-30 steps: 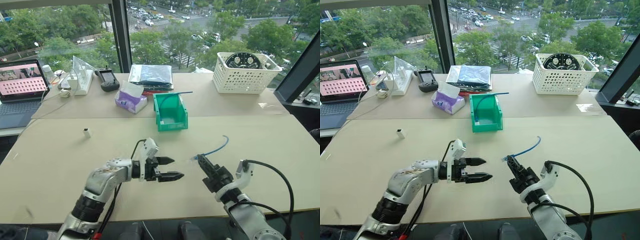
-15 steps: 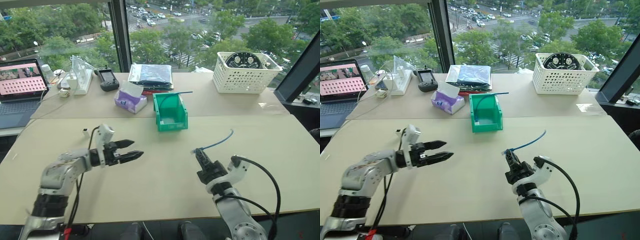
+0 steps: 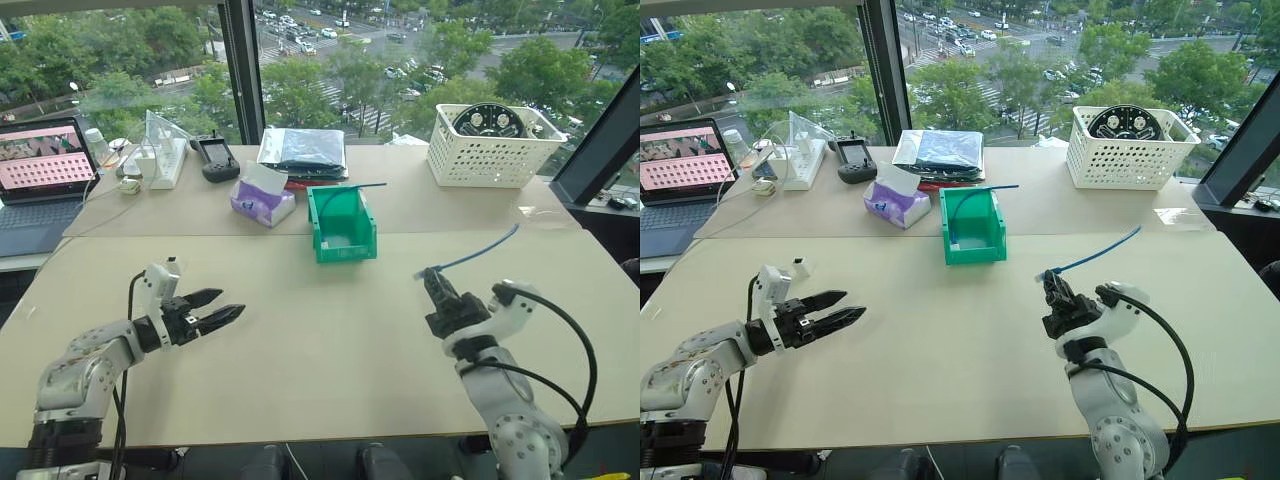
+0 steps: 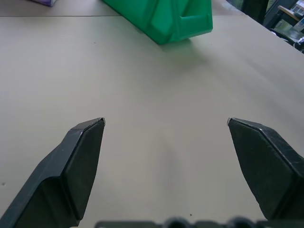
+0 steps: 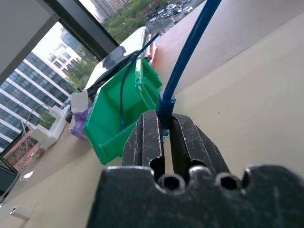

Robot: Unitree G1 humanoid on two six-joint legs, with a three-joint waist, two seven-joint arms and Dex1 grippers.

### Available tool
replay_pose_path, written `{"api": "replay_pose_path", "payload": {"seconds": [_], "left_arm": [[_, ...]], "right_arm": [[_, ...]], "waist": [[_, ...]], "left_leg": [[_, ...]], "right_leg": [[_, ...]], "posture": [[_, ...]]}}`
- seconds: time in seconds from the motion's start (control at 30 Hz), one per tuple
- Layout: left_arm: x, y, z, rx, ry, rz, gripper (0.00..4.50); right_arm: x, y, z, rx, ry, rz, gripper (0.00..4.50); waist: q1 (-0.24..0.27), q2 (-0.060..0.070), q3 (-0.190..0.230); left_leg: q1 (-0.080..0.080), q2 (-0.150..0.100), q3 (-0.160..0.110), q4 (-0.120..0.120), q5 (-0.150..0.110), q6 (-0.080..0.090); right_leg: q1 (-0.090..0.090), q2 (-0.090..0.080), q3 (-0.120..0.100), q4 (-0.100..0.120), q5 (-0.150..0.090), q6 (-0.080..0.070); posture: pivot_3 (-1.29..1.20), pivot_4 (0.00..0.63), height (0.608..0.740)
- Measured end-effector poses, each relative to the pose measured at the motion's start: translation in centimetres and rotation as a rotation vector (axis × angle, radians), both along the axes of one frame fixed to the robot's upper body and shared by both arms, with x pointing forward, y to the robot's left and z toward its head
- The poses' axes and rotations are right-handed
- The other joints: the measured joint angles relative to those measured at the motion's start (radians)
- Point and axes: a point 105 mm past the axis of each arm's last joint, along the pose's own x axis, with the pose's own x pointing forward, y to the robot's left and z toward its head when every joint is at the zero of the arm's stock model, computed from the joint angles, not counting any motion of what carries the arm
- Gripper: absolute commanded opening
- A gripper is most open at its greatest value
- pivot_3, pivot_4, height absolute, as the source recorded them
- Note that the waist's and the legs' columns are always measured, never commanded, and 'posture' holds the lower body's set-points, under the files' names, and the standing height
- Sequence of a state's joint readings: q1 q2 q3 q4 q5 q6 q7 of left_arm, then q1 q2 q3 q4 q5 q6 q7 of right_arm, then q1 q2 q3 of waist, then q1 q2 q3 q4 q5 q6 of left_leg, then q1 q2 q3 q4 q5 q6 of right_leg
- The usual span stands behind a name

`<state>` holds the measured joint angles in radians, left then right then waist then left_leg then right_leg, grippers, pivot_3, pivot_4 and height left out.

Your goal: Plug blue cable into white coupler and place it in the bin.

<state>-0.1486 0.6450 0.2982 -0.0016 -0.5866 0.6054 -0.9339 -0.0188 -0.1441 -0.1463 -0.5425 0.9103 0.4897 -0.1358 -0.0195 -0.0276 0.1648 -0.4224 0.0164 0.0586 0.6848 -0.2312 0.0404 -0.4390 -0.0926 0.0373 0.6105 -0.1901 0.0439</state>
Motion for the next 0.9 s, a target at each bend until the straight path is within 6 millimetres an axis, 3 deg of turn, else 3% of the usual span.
{"api": "replay_pose_path", "payload": {"seconds": [0.17, 0.33, 0.47, 0.63, 0.9], "left_arm": [[-1.1, 2.5, -1.2, 0.023, 0.032, 0.068, 4.46], [-0.3, 5.1, -1.6, 0.03, -0.017, 0.218, 4.46], [1.6, 5.9, -2.2, 0.031, -0.063, 0.327, 4.46], [5.4, 6.4, -2.2, 0.119, -0.131, 0.467, 4.46], [8.6, 6.2, -2.6, 0.192, -0.168, 0.59, 4.46]], "right_arm": [[0.5, -0.2, 0.4, -0.05, 0.002, 0.02, 0.0], [1.1, -0.4, 0.9, -0.093, 0.003, 0.052, 0.0], [1.4, -0.2, 1.0, -0.111, 0.009, 0.073, 0.0], [1.7, 0.2, 1.7, -0.113, -0.002, 0.096, 0.0], [1.3, -1.0, 1.6, -0.127, 0.014, 0.047, 0.0]], "waist": [[-0.002, 0.0, 0.0], [0.006, 0.0, 0.0], [0.008, -0.001, 0.0], [0.008, -0.001, 0.0], [0.015, 0.0, -0.001]], "left_leg": [[0.0, 0.0, 0.0, -0.002, 0.0, 0.0], [0.001, 0.0, 0.0, -0.002, 0.0, 0.0], [0.001, -0.001, 0.0, -0.002, 0.0, 0.0], [0.002, -0.001, 0.0, -0.002, 0.001, -0.001], [0.009, -0.002, 0.0, -0.002, 0.001, -0.001]], "right_leg": [[0.0, 0.0, 0.0, 0.0, 0.0, 0.0], [0.0, 0.0, 0.0, 0.0, 0.0, 0.0], [0.001, 0.0, 0.0, 0.0, 0.003, 0.004], [0.003, 0.0, -0.001, 0.0, 0.003, 0.004], [0.009, 0.0, -0.001, 0.001, 0.003, 0.004]], "posture": [[0.0, 0.15, 0.74], [0.0, 0.15, 0.74], [0.0, 0.15, 0.74], [0.0, 0.15, 0.74], [0.0, 0.15, 0.74]]}}
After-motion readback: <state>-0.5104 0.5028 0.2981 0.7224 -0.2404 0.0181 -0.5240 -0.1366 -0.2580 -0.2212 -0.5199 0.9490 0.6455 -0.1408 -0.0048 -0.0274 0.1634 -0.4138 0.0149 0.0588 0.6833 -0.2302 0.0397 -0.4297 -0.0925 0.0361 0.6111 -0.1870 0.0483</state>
